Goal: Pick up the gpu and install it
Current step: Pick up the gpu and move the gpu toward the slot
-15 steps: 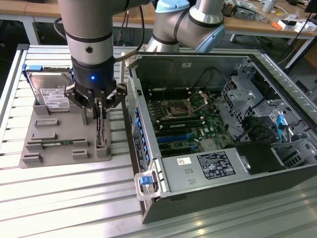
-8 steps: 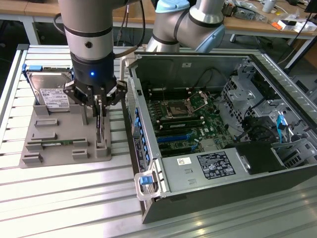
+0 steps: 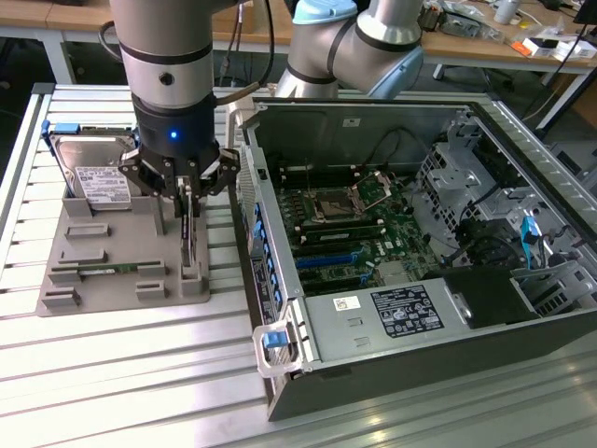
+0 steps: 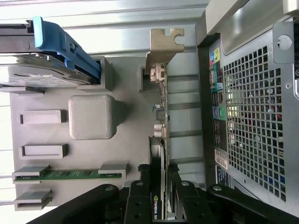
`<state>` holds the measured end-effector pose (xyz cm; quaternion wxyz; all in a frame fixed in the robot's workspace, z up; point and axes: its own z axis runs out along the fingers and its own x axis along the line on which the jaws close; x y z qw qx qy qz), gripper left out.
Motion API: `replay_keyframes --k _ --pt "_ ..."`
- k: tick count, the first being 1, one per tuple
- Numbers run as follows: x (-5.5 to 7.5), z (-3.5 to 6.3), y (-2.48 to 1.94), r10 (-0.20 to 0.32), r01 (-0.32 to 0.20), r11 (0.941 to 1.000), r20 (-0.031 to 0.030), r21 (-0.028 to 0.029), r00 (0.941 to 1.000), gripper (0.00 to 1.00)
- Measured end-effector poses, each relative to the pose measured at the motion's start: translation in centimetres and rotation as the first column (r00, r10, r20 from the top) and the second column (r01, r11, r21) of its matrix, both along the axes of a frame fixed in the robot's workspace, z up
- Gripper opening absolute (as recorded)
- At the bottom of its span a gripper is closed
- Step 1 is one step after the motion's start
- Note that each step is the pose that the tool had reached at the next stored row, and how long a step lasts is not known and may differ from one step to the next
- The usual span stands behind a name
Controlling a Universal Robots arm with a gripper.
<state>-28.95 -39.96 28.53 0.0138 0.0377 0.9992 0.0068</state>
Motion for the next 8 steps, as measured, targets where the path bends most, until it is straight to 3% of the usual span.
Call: replay_keyframes --k 8 --pt "0.0 0.6 0.0 0.0 0.0 1.0 0.0001 0.0001 1.0 0.26"
